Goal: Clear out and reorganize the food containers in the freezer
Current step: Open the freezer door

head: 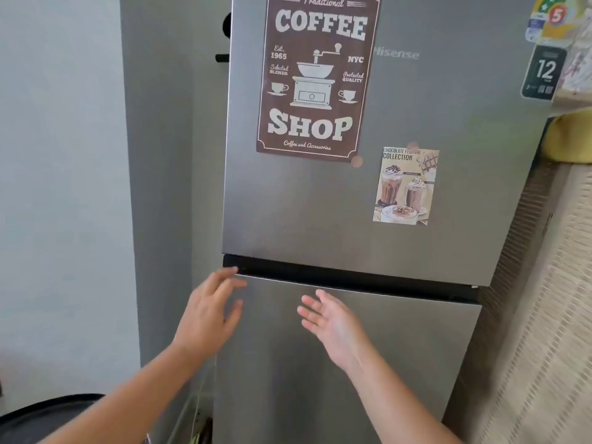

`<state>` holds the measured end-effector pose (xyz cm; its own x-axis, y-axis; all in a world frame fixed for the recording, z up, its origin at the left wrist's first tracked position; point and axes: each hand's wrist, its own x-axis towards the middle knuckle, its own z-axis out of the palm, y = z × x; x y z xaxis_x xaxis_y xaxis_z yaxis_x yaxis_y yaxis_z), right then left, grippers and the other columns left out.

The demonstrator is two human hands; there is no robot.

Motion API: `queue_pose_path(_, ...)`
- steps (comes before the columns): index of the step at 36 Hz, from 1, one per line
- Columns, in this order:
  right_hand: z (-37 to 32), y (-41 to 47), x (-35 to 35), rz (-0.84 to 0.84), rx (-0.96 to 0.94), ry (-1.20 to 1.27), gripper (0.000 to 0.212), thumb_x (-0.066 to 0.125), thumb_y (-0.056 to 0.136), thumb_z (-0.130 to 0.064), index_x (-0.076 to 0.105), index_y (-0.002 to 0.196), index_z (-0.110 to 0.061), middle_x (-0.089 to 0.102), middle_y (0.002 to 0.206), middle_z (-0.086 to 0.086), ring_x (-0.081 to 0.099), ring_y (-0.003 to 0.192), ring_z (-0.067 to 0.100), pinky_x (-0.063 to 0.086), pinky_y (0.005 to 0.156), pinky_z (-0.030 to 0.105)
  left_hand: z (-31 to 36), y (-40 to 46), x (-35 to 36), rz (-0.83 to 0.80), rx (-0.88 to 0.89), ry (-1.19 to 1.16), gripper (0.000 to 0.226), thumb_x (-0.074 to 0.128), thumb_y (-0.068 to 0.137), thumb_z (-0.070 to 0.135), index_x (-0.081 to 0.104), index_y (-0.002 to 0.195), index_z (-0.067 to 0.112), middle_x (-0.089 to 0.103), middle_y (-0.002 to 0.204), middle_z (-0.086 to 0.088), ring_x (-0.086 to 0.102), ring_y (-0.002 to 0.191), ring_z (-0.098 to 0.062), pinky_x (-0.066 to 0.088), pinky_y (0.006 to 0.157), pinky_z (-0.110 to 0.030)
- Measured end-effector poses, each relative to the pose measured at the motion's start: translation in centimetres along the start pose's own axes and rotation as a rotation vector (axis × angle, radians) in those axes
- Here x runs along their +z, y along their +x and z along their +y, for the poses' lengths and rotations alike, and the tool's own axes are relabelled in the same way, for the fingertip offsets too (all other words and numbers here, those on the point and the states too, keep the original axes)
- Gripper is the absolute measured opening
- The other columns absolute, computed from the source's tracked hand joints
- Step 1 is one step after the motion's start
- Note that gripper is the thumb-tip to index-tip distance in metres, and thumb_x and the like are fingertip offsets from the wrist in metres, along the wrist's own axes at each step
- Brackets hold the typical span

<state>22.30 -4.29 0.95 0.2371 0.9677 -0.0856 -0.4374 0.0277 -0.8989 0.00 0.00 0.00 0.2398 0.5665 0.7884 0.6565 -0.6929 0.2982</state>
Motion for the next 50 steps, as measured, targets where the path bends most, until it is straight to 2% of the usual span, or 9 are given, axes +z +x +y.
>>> queue_pose_path(5,-2.4,1.9,2.9,-0.024,0.006,0.148,0.042,0.049,0.098,-0.026,0.040,0.135,-0.009,0.060,0.117,0.014,0.062,0.103,0.030,0.046,0.090,0.040,0.1,7.7,-0.8,0.105,0.051,0.055,0.037,0.069,0.079,0.013,0.059,0.115,0.012,0.046,0.138,-0.008,0.055,0.115,-0.029,0.037,0.097,-0.038)
queue_pose_path(10,-2.6,3.6,4.4,-0.006,0.034,0.226,0.059,0.044,0.099,-0.032,0.021,0.147,-0.005,0.047,0.138,0.020,0.051,0.124,0.034,0.038,0.106,0.043,-0.1,12.8,-0.7,0.020,0.191,0.191,0.066,0.068,0.082,0.027,0.039,0.140,0.016,0.019,0.156,-0.006,0.021,0.143,-0.028,0.017,0.115,-0.042)
queue_pose_path(16,-1.8,5.5,5.9,0.036,0.010,0.327,0.059,0.040,0.099,-0.040,0.028,0.144,-0.004,0.050,0.135,0.020,0.050,0.125,0.033,0.034,0.109,0.045,-1.7,14.3,0.6,-0.096,0.229,0.294,0.083,0.061,0.085,0.043,0.013,0.149,0.019,-0.009,0.158,0.001,-0.004,0.146,-0.021,0.008,0.119,-0.042)
queue_pose_path(24,-1.3,6.3,8.0,0.051,-0.035,0.381,0.066,0.030,0.097,-0.052,0.031,0.141,-0.003,0.037,0.146,0.020,0.042,0.132,0.034,0.031,0.112,0.045,-1.9,14.2,0.7,-0.088,0.243,0.348,0.089,0.063,0.083,0.043,0.008,0.150,0.021,-0.007,0.159,-0.001,-0.003,0.146,-0.022,0.008,0.117,-0.042)
queue_pose_path(34,-1.7,5.5,7.6,0.039,-0.032,0.316,0.061,0.026,0.099,-0.048,0.039,0.134,0.000,0.043,0.141,0.021,0.045,0.129,0.035,0.031,0.112,0.044,-1.2,13.8,0.0,-0.121,0.222,0.404,0.092,0.061,0.084,0.046,0.002,0.150,0.022,-0.011,0.158,0.000,-0.007,0.145,-0.020,0.006,0.118,-0.042)
queue_pose_path(40,-0.7,3.5,6.9,-0.002,-0.048,0.312,0.054,0.024,0.099,-0.050,0.048,0.121,-0.006,0.049,0.136,0.020,0.047,0.127,0.035,0.033,0.110,0.043,0.0,11.5,-1.7,-0.057,0.266,0.413,0.092,0.067,0.079,0.045,0.015,0.149,0.017,-0.001,0.157,-0.004,0.000,0.144,-0.022,0.008,0.117,-0.044)
queue_pose_path(45,-1.1,0.3,5.9,-0.011,-0.024,0.269,0.055,0.022,0.100,-0.048,0.045,0.126,-0.005,0.049,0.135,0.021,0.047,0.127,0.035,0.034,0.105,0.044,3.0,9.0,-4.0,-0.013,0.293,0.389,0.093,0.075,0.074,0.038,0.025,0.147,0.014,0.006,0.158,-0.008,0.009,0.145,-0.027,0.011,0.116,-0.045)
queue_pose_path(47,-1.1,-1.2,5.5,-0.011,-0.025,0.250,0.053,0.021,0.100,-0.048,0.045,0.125,-0.007,0.052,0.130,0.019,0.052,0.122,0.035,0.036,0.102,0.043,4.1,7.9,-5.0,0.029,0.325,0.396,0.091,0.078,0.071,0.036,0.030,0.144,0.013,0.010,0.158,-0.010,0.015,0.144,-0.028,0.012,0.116,-0.044)
queue_pose_path(50,-1.0,-3.7,4.5,-0.012,-0.051,0.202,0.049,0.023,0.100,-0.047,0.046,0.122,-0.010,0.061,0.109,0.014,0.064,0.095,0.027,0.041,0.096,0.042,4.9,6.3,-7.1,0.169,0.327,0.363,0.083,0.072,0.076,0.041,0.031,0.144,0.015,0.011,0.158,-0.009,0.012,0.145,-0.024,0.007,0.118,-0.039)
